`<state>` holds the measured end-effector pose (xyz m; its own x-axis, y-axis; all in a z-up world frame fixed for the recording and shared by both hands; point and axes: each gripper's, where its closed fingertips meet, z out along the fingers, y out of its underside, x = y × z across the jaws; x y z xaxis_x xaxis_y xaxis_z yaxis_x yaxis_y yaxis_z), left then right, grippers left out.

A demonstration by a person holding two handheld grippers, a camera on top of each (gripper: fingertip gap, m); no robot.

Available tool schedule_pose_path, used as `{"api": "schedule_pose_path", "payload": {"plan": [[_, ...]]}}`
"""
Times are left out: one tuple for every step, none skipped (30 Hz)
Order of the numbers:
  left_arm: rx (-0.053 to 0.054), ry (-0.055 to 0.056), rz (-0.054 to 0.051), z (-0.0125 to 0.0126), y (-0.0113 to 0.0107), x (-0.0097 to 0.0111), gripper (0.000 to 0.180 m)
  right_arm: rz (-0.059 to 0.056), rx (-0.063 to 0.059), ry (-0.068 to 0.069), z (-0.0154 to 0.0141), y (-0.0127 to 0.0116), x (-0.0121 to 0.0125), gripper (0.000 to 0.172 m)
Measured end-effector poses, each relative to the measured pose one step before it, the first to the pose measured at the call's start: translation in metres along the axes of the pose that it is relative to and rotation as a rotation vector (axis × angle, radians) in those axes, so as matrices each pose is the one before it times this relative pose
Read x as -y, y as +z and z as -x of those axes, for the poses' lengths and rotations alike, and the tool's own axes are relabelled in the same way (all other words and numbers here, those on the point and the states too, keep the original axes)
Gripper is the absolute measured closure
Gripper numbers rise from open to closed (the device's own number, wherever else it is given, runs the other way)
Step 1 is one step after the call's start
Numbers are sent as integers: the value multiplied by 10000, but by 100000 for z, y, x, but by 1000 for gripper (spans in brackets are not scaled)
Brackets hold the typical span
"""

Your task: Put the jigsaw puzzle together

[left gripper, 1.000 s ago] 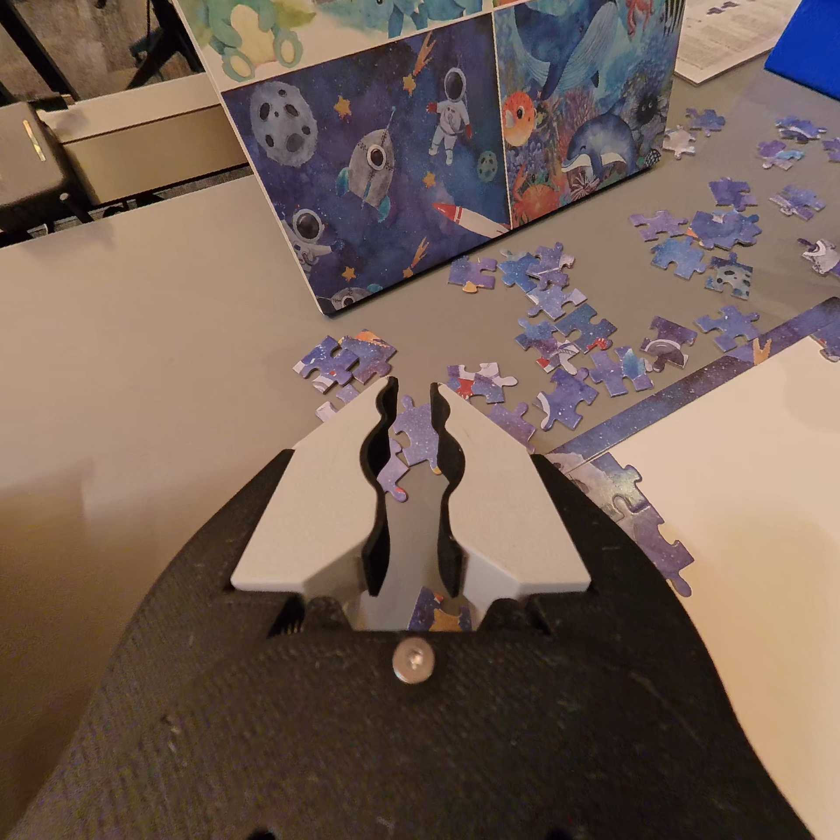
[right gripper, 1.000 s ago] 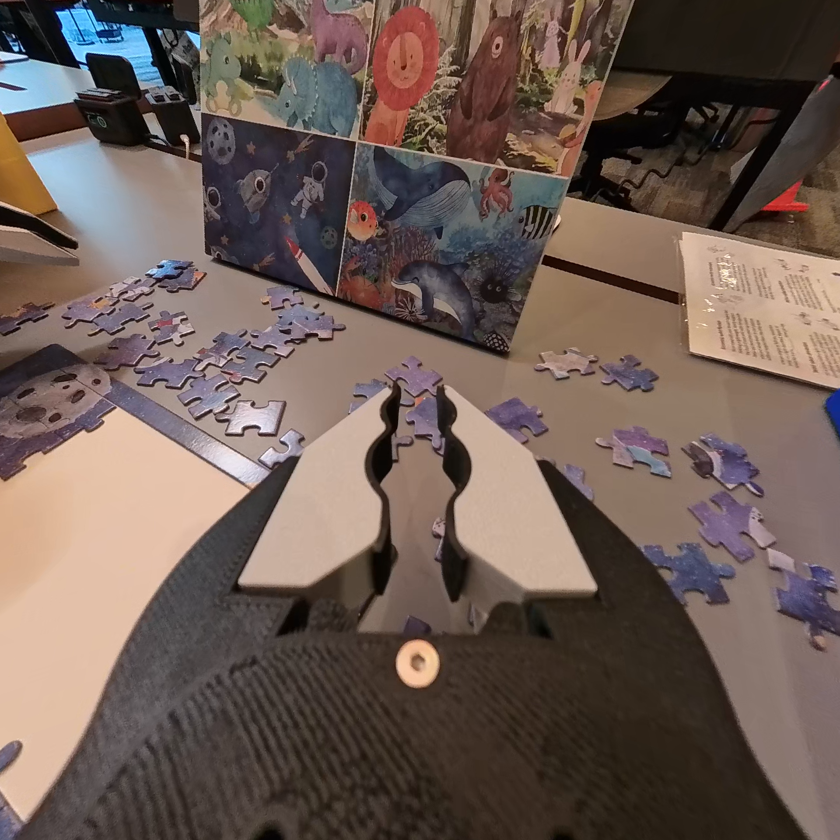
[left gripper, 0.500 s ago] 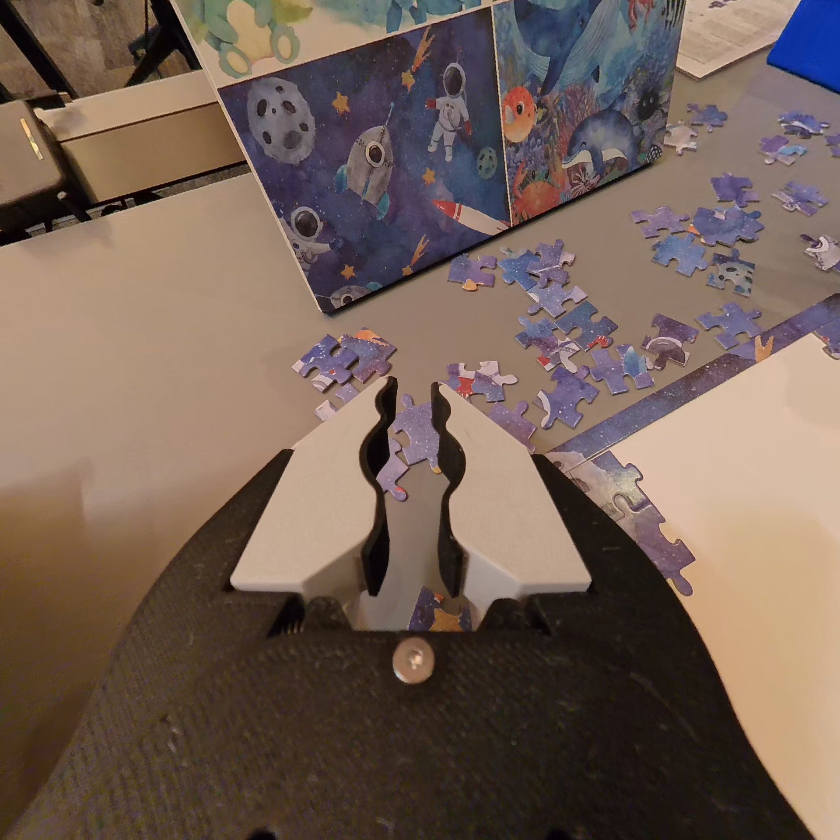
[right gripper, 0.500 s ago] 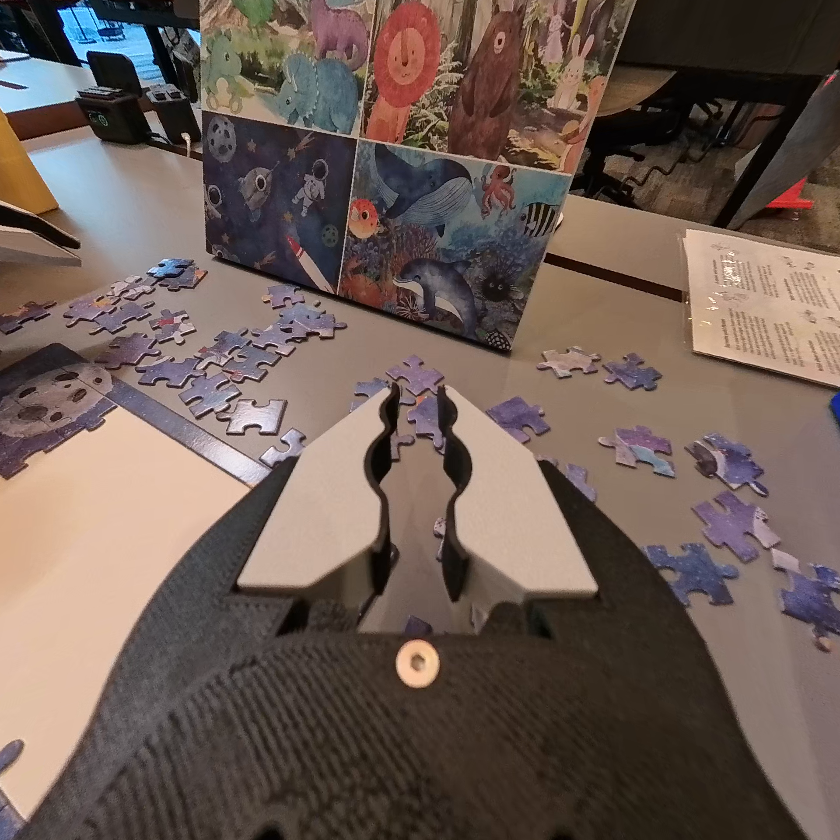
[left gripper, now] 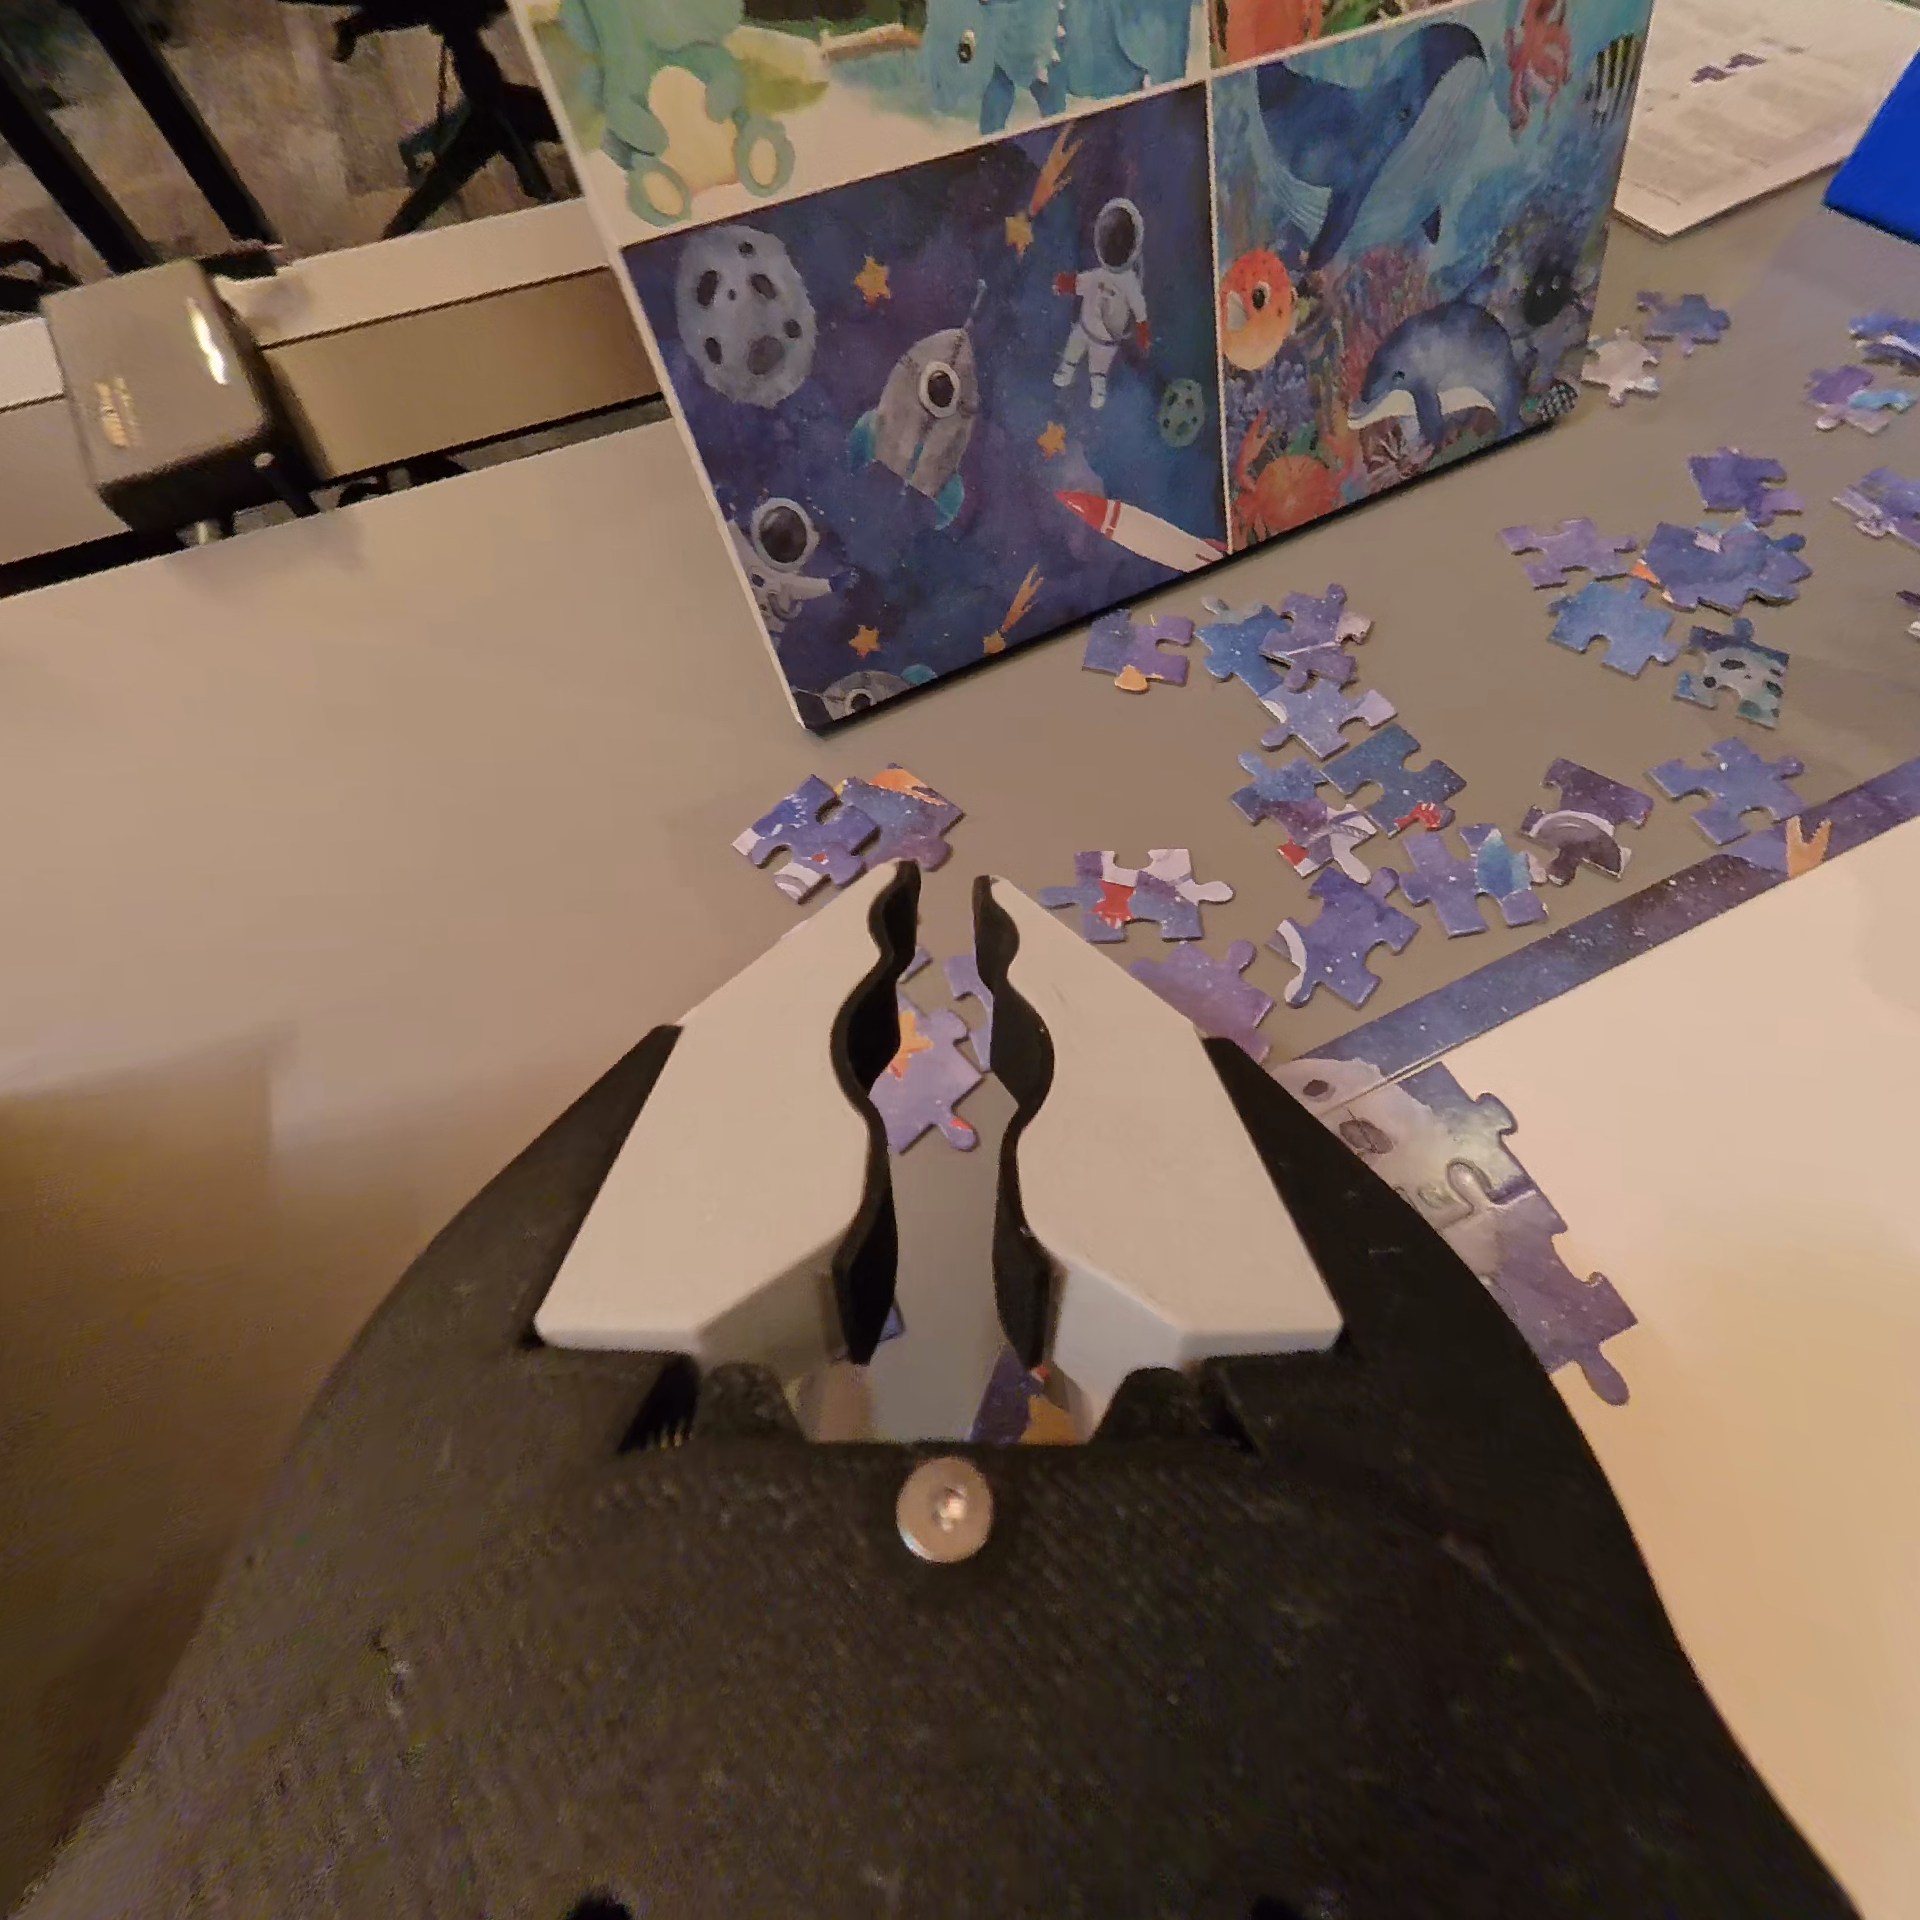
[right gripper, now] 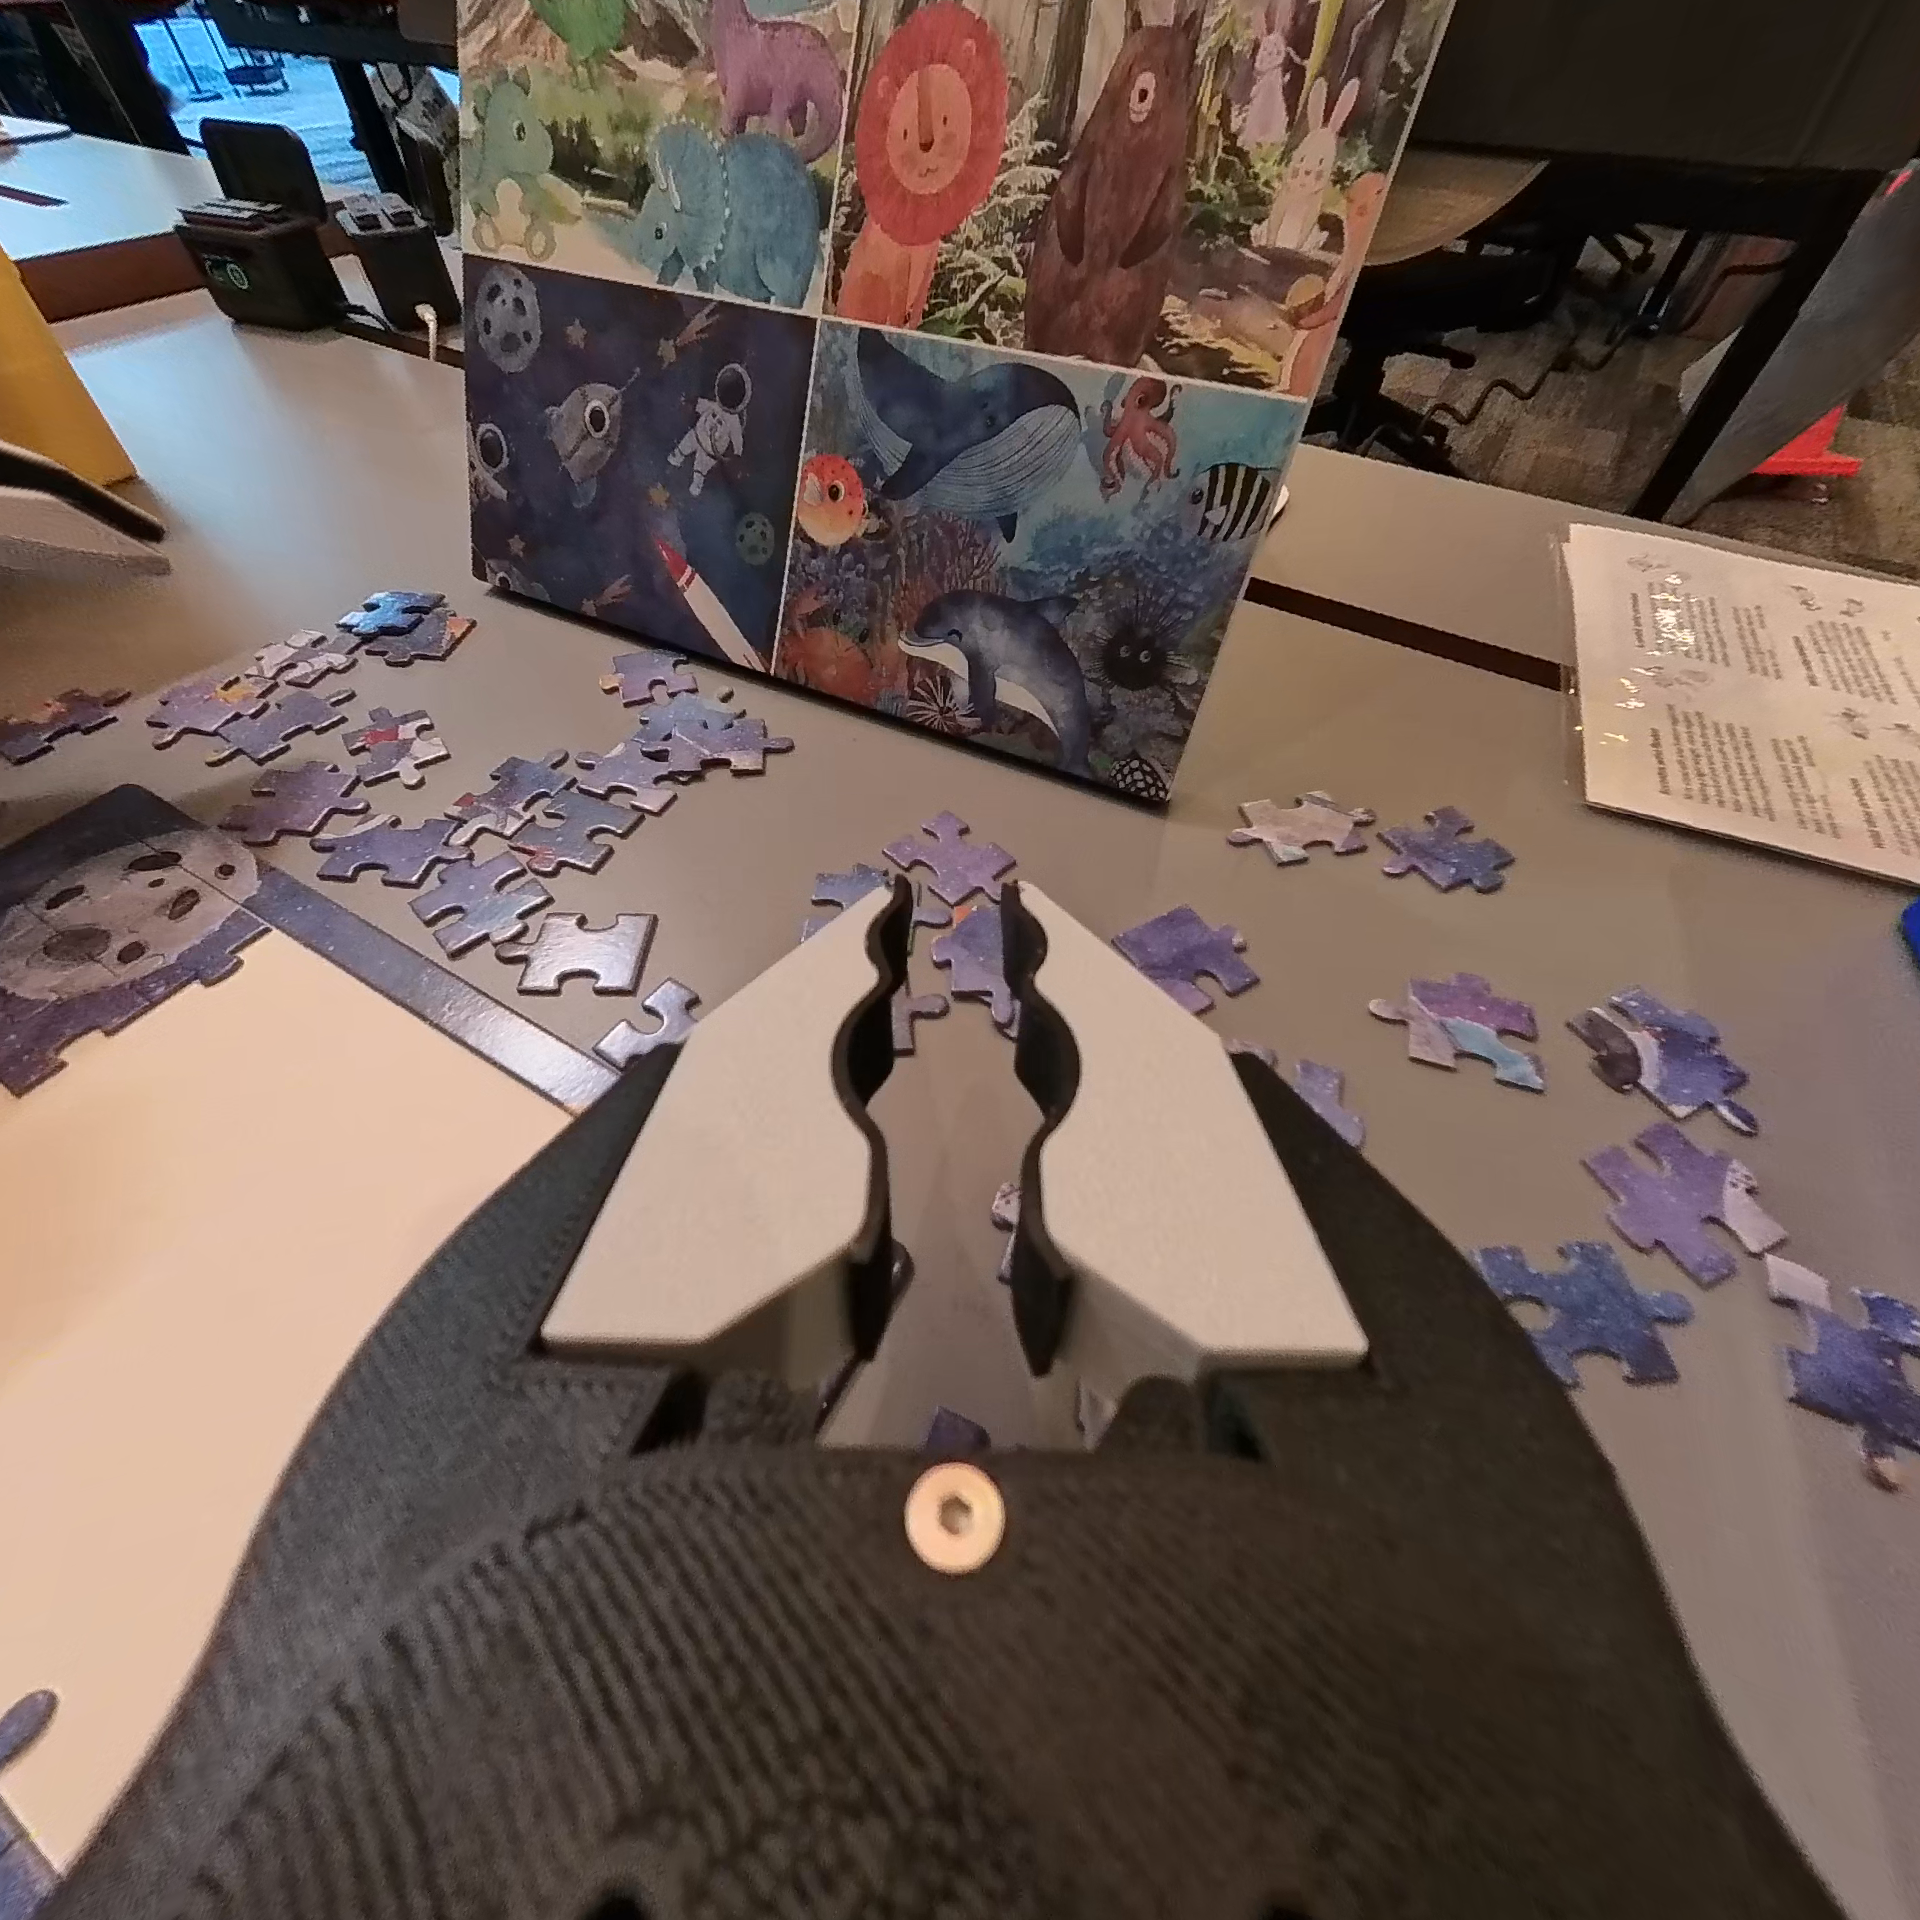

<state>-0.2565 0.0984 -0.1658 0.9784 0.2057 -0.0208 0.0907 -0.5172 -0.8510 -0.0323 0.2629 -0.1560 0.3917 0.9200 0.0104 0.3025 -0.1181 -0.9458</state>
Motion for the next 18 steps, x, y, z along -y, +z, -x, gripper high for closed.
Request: {"api": "schedule_pose_path", "payload": {"plan": [[84,-61,-43,226,-63,58,173,-6,-4,-2,-1,-11,14,156],[71,-58,-45,200,-63,61,174,-5,-4,-1,-2,-12,12,156],[50,-55,-30,157,-44,47,175,-6,-8,-3,-17,-7,15,156],[26,-41,-14,110,-32,16,176,-11,-29,-13,-57,-40,31,156],[11,-22,-8,56,-14,9,176,-21,-68,-28,-112,-69,64,156],[3,-2,-9,6,-7,16,177,-35,-96,-29,-186,-116,97,156],[10,8,-9,12,-4,7,177,-48,-114,-13,-250,-142,113,156],[4,14,-7,-13,-6,15,177,-69,-132,8,-314,-196,150,156],[-5,18,-6,-35,-1,17,177,-100,-128,36,-346,-217,200,156],[-5,17,1,-39,8,5,177,-124,-103,72,-339,-228,225,156],[-8,13,6,-24,5,-14,177,-131,-74,101,-294,-217,221,156],[-10,7,8,-24,14,-11,177,-124,-58,104,-269,-193,204,156],[-9,3,3,-12,6,1,177,-107,-52,85,-225,-168,176,156],[-2,-1,-12,-8,-16,14,177,-91,-43,57,-173,-129,160,156],[-2,-2,-9,8,-5,17,177,-68,-28,32,-111,-94,123,156],[-4,-3,-3,-8,2,4,177,-40,-13,10,-42,-54,77,156],[-7,-3,1,-2,6,-9,177,-13,-9,-12,0,-18,32,156],[-6,0,2,-8,-1,-3,177,4,-7,-31,23,10,7,156]]}}
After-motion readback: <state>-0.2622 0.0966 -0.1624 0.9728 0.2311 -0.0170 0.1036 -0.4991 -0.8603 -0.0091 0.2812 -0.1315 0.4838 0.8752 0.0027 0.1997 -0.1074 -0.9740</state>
